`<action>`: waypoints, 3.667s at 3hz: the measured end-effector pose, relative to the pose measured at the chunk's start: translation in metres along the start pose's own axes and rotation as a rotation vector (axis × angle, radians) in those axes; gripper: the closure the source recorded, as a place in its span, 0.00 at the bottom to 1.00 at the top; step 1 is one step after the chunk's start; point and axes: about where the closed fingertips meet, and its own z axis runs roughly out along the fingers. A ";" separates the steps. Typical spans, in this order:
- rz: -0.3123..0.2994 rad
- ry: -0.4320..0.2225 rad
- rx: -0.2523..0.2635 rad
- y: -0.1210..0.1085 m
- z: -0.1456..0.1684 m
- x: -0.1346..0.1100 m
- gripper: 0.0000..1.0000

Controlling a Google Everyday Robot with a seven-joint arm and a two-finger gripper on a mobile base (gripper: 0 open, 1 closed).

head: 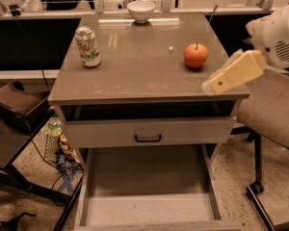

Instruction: Place 7up can into middle drawer

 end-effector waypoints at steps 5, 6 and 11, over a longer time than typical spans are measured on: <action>-0.027 -0.369 0.003 0.018 0.068 -0.126 0.00; 0.001 -0.476 -0.045 0.033 0.107 -0.165 0.00; 0.105 -0.571 -0.052 0.044 0.247 -0.237 0.00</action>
Offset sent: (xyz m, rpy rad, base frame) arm 0.0135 0.0236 -0.0007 0.1212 -0.0682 -0.0035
